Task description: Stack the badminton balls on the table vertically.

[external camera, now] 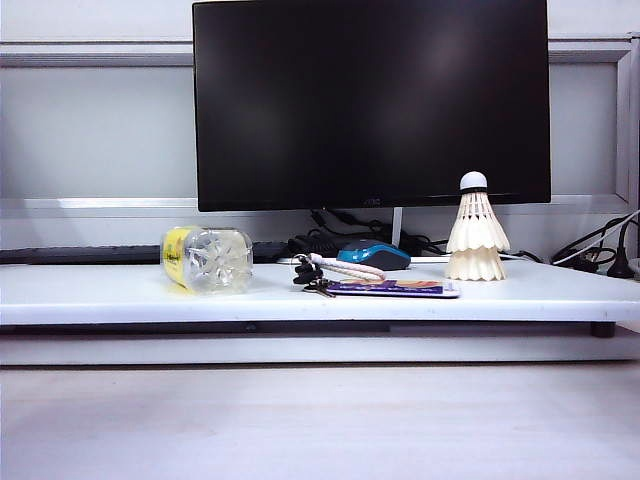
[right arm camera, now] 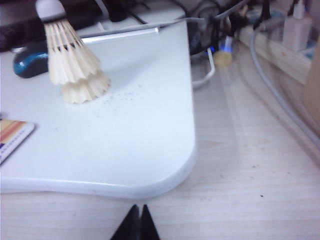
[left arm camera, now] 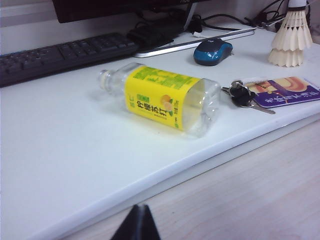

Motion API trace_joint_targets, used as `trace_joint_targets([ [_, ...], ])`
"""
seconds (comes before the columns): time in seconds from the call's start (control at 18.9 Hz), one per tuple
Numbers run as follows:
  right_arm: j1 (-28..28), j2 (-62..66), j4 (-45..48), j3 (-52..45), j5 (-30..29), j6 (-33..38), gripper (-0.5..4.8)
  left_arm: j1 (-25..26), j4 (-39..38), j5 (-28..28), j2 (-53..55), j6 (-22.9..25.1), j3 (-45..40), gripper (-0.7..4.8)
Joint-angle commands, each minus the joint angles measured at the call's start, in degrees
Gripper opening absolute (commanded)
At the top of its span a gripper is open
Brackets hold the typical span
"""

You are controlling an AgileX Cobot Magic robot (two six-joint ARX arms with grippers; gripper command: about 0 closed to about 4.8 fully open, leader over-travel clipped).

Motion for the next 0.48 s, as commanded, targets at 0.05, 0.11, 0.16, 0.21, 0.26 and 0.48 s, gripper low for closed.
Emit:
trace_joint_targets([
  [0.05,0.0,0.1,-0.6,0.0,0.1,0.1,-0.01,0.0,0.0,0.4,-0.2,0.0,-0.1,-0.06],
  [0.11,0.0,0.1,-0.6,0.0,-0.1,0.1,-0.01,0.0,-0.3,0.4,-0.2,0.0,-0.1,-0.05],
  [0.16,0.0,0.1,-0.6,0.0,-0.1,0.5,-0.01,0.0,-0.7,0.4,-0.2,0.0,-0.1,-0.05],
  [0.21,0.0,0.1,-0.4,0.0,-0.1,0.7,-0.01,0.0,-0.8,0.4,-0.2,0.0,-0.1,-0.05],
  [0.26,0.0,0.1,-0.2,0.0,-0.1,0.7,-0.01,0.0,-0.7,0.4,-0.2,0.0,-0.1,-0.06],
  [0.48,0.0,0.0,-0.2,0.0,-0.3,0.7,-0.01,0.0,-0.7,0.4,-0.2,0.0,-0.1,-0.05],
])
